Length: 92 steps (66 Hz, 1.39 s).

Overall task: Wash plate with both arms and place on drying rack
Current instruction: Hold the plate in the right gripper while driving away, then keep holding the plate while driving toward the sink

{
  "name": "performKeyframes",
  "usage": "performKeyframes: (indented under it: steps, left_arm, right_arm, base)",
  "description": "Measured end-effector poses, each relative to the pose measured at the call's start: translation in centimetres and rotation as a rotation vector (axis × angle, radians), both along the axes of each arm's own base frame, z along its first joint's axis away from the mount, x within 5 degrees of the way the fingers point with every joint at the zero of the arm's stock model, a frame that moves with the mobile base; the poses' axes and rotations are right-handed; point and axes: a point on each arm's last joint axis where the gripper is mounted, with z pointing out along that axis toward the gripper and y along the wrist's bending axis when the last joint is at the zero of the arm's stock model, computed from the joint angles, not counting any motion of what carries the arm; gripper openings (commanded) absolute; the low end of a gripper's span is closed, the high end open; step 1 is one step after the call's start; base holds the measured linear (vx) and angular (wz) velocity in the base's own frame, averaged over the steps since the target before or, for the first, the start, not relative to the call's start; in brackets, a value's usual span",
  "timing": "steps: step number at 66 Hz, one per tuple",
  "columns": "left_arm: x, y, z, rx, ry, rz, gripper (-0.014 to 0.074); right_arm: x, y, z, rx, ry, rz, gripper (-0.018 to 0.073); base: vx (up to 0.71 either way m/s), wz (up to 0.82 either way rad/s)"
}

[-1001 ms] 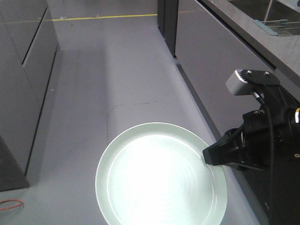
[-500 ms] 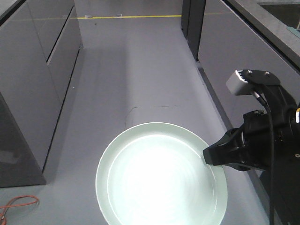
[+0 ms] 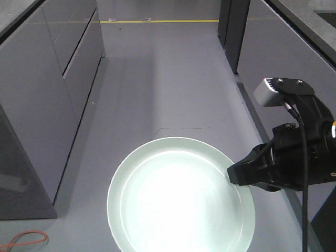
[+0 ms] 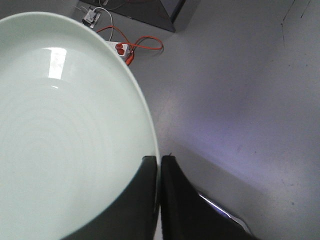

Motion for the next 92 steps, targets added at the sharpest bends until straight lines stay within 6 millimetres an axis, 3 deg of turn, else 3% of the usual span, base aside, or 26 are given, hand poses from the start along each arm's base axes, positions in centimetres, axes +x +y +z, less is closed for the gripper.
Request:
performKeyframes:
  steps: [92]
  left_arm:
    - [0.0, 0.0, 0.0, 0.0, 0.0, 0.0, -0.0006]
  right_arm:
    - [0.0, 0.0, 0.0, 0.0, 0.0, 0.0, -0.0008]
  base:
    - [0.29, 0.04]
